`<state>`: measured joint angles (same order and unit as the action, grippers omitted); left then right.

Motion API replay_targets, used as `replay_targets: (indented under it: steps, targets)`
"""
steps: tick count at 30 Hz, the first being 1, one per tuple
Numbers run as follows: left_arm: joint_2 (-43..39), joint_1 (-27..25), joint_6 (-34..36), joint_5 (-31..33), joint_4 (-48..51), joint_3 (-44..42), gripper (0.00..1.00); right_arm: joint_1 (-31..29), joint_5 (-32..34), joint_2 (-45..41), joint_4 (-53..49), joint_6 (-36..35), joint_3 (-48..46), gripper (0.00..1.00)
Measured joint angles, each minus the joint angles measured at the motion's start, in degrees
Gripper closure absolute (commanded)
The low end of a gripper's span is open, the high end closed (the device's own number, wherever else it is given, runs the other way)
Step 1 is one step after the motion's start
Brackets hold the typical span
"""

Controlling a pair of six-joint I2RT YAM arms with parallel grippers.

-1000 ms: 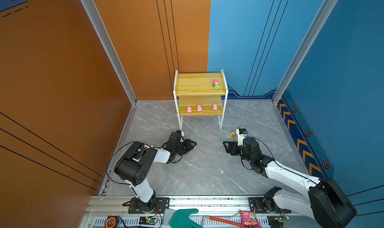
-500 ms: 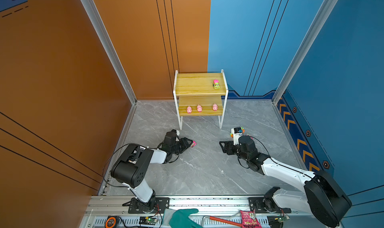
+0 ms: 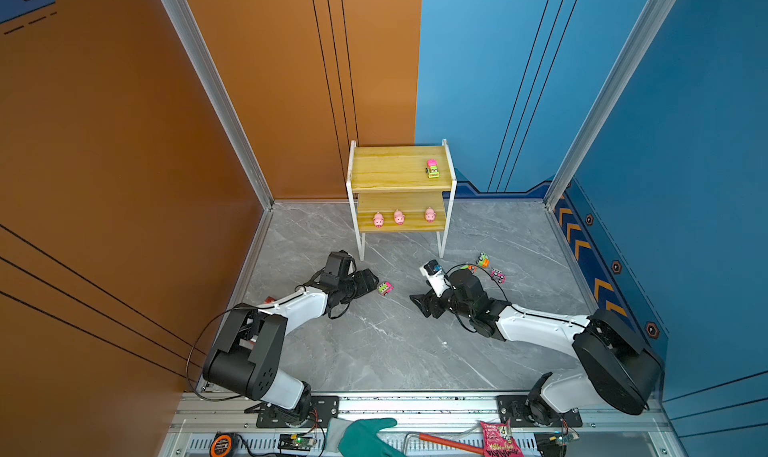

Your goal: Place and organize the plastic toys onto the shelf

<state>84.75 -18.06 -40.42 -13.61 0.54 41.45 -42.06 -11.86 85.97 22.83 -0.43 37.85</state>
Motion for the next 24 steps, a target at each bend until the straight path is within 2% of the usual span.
replay_targets:
  steps: [2,6,10,16,24]
  targets:
    - [-1.79,-0.26,2.34,1.11,4.46,2.25,0.01,0.13,-3.48,3.06,0.94,-6.21,2.34,0.21]
    - [-6.47,-0.37,6.78,3.63,12.5,5.2,0.02,1.01,-9.7,8.94,1.68,-16.26,6.6,0.2]
    - [-10.88,-0.04,10.93,5.9,21.42,7.54,0.02,1.25,-14.12,15.47,-3.02,-24.65,14.8,0.21]
    - [-14.53,1.25,16.76,7.52,33.31,11.82,0.02,1.25,-16.46,21.31,-10.6,-33.86,24.52,0.22]
    - [-15.87,6.01,21.38,5.46,39.19,13.46,0.02,1.25,-15.96,26.82,-19.34,-41.88,30.6,0.23]
